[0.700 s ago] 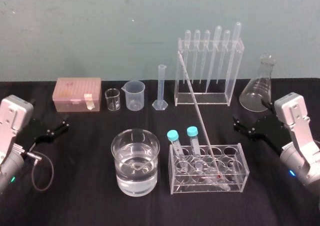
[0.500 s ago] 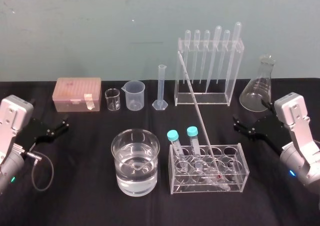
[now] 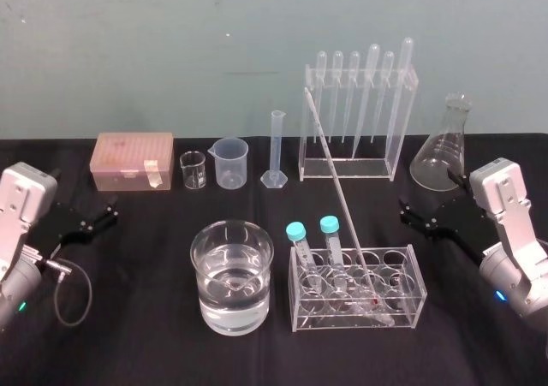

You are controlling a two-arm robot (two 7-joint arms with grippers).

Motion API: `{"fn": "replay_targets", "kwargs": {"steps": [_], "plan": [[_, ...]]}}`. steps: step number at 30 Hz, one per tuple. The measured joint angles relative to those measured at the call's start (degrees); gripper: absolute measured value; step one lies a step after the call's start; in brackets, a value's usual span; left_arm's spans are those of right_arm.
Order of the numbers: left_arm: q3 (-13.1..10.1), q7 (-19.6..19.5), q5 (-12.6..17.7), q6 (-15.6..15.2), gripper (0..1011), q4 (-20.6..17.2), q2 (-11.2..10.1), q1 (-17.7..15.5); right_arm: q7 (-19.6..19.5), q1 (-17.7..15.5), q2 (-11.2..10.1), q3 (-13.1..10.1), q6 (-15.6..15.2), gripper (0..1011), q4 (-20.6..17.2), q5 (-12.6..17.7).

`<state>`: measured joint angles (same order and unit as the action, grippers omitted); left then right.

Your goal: Hold the thermometer with one hand and immerse one end into the beaker, then reinsert it into the test tube rack.

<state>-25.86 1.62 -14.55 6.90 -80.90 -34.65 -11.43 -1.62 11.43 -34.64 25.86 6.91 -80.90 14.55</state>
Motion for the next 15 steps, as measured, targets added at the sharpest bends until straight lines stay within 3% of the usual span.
{"fn": "replay_targets", "kwargs": {"steps": [15], "plan": [[0.00, 0.00, 0.00, 0.00, 1008, 0.00, 0.00, 0.00, 0.00, 0.00, 0.00, 0.00, 0.00, 1003, 0.00, 0.00]]}}
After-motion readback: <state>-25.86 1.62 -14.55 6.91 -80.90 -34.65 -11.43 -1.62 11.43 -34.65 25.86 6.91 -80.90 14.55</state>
